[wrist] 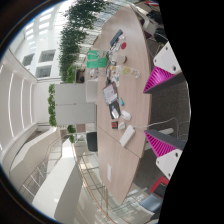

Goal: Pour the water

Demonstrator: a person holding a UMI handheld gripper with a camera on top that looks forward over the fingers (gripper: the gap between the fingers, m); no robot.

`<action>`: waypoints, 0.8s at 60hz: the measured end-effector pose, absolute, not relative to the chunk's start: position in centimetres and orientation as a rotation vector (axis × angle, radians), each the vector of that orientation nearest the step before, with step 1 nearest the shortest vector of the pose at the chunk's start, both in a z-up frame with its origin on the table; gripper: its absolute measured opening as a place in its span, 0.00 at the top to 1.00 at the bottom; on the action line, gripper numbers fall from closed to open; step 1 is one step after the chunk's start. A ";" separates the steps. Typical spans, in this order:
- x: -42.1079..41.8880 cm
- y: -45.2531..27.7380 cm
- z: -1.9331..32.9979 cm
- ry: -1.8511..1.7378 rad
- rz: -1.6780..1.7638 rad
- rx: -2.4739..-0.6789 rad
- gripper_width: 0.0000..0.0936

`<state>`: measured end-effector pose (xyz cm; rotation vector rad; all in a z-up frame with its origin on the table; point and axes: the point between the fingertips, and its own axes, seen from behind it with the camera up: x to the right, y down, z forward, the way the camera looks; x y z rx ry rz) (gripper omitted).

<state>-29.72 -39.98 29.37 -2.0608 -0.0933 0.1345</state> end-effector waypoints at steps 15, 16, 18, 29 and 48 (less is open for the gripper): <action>-29.2 -39.6 28.5 -0.074 0.115 -2.058 0.14; -29.0 -39.4 28.1 -0.071 0.112 -2.060 0.14; -28.7 -39.2 27.8 -0.063 0.107 -2.061 0.14; -24.4 -36.8 25.9 -0.037 0.066 -2.033 0.14; -12.9 -22.3 22.0 -0.062 -0.068 -1.788 0.15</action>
